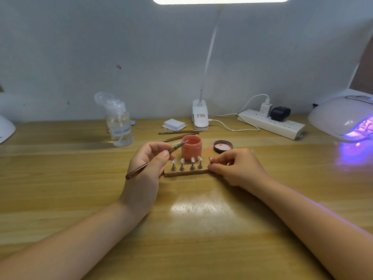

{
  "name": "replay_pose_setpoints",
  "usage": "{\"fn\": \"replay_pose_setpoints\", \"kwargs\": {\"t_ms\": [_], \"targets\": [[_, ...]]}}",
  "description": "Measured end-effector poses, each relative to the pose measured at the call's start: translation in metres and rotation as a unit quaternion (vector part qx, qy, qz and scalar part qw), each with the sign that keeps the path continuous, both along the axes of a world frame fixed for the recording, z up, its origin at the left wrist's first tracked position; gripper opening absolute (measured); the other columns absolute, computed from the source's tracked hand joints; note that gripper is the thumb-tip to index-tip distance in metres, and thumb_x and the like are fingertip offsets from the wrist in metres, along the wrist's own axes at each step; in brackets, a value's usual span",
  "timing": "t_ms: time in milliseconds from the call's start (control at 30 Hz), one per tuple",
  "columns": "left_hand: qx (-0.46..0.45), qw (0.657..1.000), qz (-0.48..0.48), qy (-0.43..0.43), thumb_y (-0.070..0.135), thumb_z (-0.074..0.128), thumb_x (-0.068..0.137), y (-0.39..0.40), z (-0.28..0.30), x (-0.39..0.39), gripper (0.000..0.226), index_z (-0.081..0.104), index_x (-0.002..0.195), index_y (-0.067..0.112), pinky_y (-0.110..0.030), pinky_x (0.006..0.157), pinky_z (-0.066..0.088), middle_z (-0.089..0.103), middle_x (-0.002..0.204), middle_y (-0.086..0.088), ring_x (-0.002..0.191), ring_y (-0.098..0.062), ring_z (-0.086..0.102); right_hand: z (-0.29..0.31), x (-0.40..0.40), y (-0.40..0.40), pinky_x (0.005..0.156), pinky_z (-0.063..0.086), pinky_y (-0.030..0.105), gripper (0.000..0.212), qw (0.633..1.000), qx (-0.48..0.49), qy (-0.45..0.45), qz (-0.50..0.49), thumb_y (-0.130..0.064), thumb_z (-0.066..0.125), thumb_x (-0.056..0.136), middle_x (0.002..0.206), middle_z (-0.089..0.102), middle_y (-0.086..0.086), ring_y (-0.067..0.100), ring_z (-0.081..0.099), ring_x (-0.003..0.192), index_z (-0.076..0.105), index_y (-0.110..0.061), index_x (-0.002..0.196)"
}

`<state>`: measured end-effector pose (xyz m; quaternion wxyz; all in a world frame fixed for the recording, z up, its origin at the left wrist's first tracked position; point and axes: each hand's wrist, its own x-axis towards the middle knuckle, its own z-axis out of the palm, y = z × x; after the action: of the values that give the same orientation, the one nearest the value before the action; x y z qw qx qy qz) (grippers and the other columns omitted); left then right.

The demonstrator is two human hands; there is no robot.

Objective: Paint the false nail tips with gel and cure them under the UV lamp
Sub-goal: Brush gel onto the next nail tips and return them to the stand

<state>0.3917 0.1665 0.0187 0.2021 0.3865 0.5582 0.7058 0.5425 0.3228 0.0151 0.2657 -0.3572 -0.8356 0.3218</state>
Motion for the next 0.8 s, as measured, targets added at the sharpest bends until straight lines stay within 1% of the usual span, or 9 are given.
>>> {"fn": "replay_pose_setpoints", "kwargs": {"t_ms": [167, 267, 333, 400, 467, 533, 600, 700, 800], "targets": [[0.001, 1.0, -0.003, 0.001, 0.028, 0.056, 0.079, 0.0, -0.001, -0.001, 0.019, 0.067, 0.094, 0.023, -0.043, 0.093, 0.05, 0.07, 0.085, 0.01, 0.097, -0.015, 0.066, 0.001, 0.0, 0.0, 0.057, 0.037, 0.021, 0.012, 1.0, 0.004, -0.003, 0.001, -0.033, 0.077, 0.079, 0.077, 0.067, -0.007, 0.004, 0.05, 0.064, 0.076, -0.027, 0.089], [0.007, 1.0, -0.005, -0.002, 0.027, 0.056, 0.079, 0.0, -0.001, 0.0, 0.019, 0.066, 0.094, 0.022, -0.044, 0.092, 0.049, 0.07, 0.084, 0.01, 0.095, -0.013, 0.067, 0.001, 0.002, -0.001, 0.058, 0.037, 0.02, 0.026, 0.999, 0.038, -0.02, -0.007, -0.038, 0.078, 0.075, 0.08, 0.062, -0.007, 0.006, 0.053, 0.07, 0.068, -0.027, 0.096], [0.01, 1.0, -0.014, -0.006, 0.026, 0.056, 0.079, 0.0, -0.001, -0.001, 0.019, 0.066, 0.094, 0.021, -0.045, 0.091, 0.05, 0.07, 0.084, 0.011, 0.093, -0.011, 0.067, 0.001, 0.004, -0.003, 0.06, 0.036, 0.021, 0.03, 0.997, 0.076, -0.021, -0.025, -0.038, 0.078, 0.076, 0.081, 0.057, -0.006, 0.008, 0.052, 0.073, 0.061, -0.023, 0.097], [0.009, 1.0, -0.029, -0.007, 0.026, 0.057, 0.079, 0.001, -0.001, 0.0, 0.02, 0.065, 0.095, 0.019, -0.044, 0.09, 0.051, 0.07, 0.085, 0.011, 0.092, -0.008, 0.067, -0.001, 0.005, -0.007, 0.062, 0.036, 0.025, 0.025, 0.99, 0.136, -0.028, -0.037, -0.033, 0.075, 0.079, 0.074, 0.052, -0.009, 0.012, 0.049, 0.072, 0.059, -0.018, 0.09], [0.005, 0.999, -0.043, 0.003, 0.026, 0.057, 0.079, 0.001, -0.001, 0.001, 0.02, 0.065, 0.096, 0.019, -0.039, 0.088, 0.052, 0.07, 0.085, 0.009, 0.092, -0.009, 0.067, -0.002, 0.006, -0.013, 0.061, 0.036, 0.029, 0.02, 0.978, 0.198, -0.041, -0.041, -0.034, 0.071, 0.082, 0.064, 0.046, -0.015, 0.014, 0.049, 0.069, 0.06, -0.018, 0.082], [0.004, 0.999, -0.048, 0.002, 0.027, 0.057, 0.08, 0.001, -0.001, 0.001, 0.02, 0.065, 0.096, 0.02, -0.039, 0.088, 0.051, 0.071, 0.085, 0.009, 0.094, -0.01, 0.067, -0.003, 0.005, -0.018, 0.058, 0.032, 0.026, 0.019, 0.969, 0.235, -0.052, -0.05, -0.041, 0.067, 0.084, 0.061, 0.047, -0.015, 0.017, 0.054, 0.071, 0.066, -0.022, 0.082], [0.002, 0.999, -0.049, -0.005, 0.028, 0.057, 0.08, 0.001, 0.0, 0.0, 0.019, 0.065, 0.095, 0.022, -0.044, 0.093, 0.05, 0.071, 0.086, 0.009, 0.096, -0.011, 0.066, -0.002, 0.003, -0.022, 0.057, 0.033, 0.025, 0.024, 0.968, 0.237, -0.068, -0.051, -0.046, 0.061, 0.087, 0.067, 0.056, -0.011, 0.016, 0.059, 0.076, 0.071, -0.025, 0.089], [-0.002, 0.998, -0.057, -0.012, 0.028, 0.058, 0.08, 0.002, 0.001, 0.001, 0.016, 0.067, 0.093, 0.024, -0.048, 0.096, 0.047, 0.07, 0.086, 0.009, 0.096, -0.01, 0.066, -0.002, 0.0, -0.022, 0.066, 0.049, 0.028, 0.03, 0.967, 0.23, -0.094, -0.048, -0.048, 0.054, 0.091, 0.086, 0.071, -0.006, 0.015, 0.063, 0.086, 0.073, -0.027, 0.1], [-0.005, 0.998, -0.066, -0.015, 0.027, 0.057, 0.08, 0.003, 0.002, 0.002, 0.016, 0.066, 0.092, 0.023, -0.049, 0.096, 0.046, 0.07, 0.086, 0.01, 0.094, -0.009, 0.065, -0.001, -0.004, -0.02, 0.073, 0.053, 0.033, 0.033, 0.967, 0.222, -0.115, -0.045, -0.048, 0.05, 0.094, 0.097, 0.073, -0.004, 0.017, 0.064, 0.092, 0.073, -0.027, 0.104]]}}
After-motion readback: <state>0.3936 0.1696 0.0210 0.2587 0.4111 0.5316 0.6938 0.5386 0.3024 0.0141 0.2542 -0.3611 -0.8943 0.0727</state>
